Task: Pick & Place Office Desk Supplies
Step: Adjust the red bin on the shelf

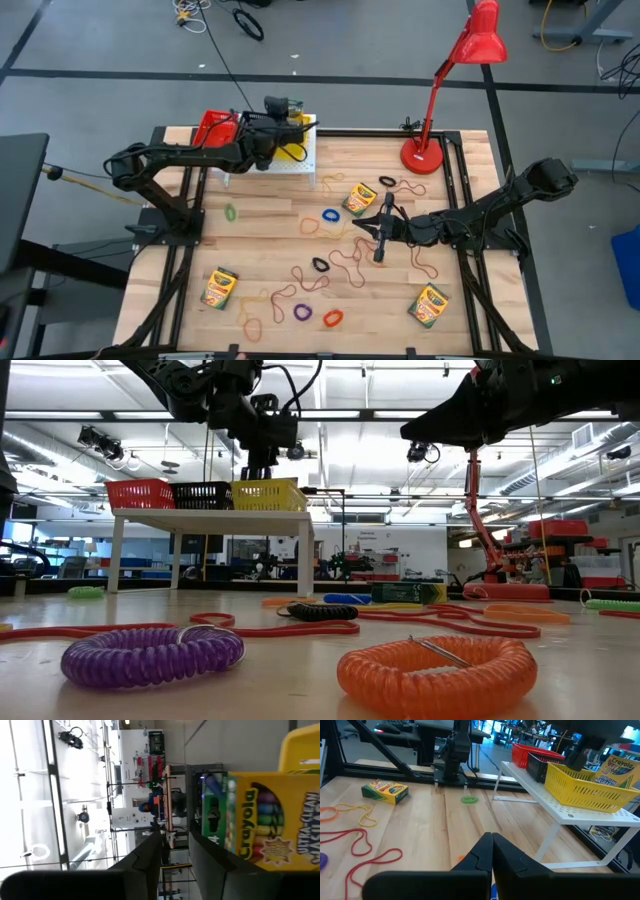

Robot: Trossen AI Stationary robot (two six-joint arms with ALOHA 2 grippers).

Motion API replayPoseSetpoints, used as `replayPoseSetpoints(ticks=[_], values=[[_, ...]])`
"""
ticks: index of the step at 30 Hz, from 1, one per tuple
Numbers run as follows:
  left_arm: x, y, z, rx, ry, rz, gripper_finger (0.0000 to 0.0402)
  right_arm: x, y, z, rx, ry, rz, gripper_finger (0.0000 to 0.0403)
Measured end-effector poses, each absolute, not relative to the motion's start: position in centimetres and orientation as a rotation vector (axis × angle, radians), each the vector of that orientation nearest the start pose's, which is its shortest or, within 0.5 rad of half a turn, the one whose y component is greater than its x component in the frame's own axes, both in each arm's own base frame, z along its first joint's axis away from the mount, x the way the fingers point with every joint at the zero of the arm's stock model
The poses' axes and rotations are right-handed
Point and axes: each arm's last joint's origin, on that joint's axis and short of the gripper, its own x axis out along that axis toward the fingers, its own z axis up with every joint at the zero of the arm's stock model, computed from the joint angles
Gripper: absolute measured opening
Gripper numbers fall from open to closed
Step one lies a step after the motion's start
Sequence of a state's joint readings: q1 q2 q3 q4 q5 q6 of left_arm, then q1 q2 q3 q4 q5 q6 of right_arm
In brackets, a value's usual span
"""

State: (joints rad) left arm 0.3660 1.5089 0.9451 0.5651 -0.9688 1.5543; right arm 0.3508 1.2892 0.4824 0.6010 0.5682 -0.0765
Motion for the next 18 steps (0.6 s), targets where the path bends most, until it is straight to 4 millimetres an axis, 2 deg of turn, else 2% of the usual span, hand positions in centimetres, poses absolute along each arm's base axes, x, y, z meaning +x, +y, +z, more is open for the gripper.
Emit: replayPoseSetpoints(ticks=[5,10,14,18], values=[[29.9,14.0,29.8,1.271,0.973,1.080,0.0109,24.0,7.1,20.3,-0.167,0.193,-0.210,0.0007],[29.8,13.5,32.4,1.216,0.864,1.137,0.0104,24.0,7.1,20.3,-0.168,0.194,-0.210,0.0007],[28.3,11.9,34.4,1.148,0.788,1.128,0.0071,24.0,7.1,20.3,-0.168,0.195,-0.210,0.0007],[25.2,10.0,35.1,0.971,0.773,1.032,0.0017,24.0,7.1,20.2,-0.169,0.199,-0.204,0.0007]])
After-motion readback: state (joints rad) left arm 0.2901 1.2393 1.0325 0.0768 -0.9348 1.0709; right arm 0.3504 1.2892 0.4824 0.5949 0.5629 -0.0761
